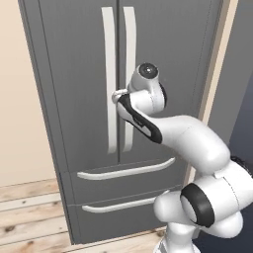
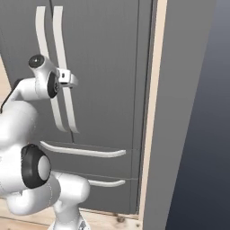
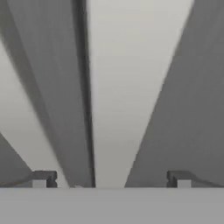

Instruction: Open the fridge, remove the mango, bell pepper, and steak, and place them on any counter.

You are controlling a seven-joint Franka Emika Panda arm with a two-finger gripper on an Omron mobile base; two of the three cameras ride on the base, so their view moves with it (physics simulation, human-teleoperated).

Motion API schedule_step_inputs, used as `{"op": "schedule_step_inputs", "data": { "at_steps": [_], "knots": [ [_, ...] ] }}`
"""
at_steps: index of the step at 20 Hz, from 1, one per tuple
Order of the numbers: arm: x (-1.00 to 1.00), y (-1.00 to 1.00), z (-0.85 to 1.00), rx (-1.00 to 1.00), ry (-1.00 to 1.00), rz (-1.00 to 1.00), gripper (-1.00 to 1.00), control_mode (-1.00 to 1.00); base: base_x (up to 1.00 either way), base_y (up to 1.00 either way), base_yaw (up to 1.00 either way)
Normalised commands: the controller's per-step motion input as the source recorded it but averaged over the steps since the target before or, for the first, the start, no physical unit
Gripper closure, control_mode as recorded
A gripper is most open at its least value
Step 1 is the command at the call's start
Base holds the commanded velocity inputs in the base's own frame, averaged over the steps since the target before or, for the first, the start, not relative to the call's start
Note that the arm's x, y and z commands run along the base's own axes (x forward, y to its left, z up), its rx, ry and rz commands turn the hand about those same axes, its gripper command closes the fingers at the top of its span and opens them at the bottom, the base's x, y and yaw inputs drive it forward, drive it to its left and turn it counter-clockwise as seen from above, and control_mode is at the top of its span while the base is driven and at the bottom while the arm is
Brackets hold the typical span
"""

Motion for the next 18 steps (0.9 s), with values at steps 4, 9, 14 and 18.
{"op": "schedule_step_inputs", "data": {
  "at_steps": [4, 9, 14, 18],
  "knots": [
    [0.52, 0.08, 0.00, 0.00, 0.00, 0.00, -1.00, -1.00, 0.00, 0.00, 0.00],
    [0.44, 0.00, 0.00, 0.00, 0.00, -0.01, -1.00, -1.00, 0.00, 0.00, 0.00],
    [0.25, 0.00, -0.04, 0.00, -0.01, -0.03, -1.00, -1.00, 0.00, 0.00, 0.00],
    [0.16, 0.00, -0.21, 0.00, -0.10, -0.03, 1.00, -1.00, 0.00, 0.00, 0.00]
  ]
}}
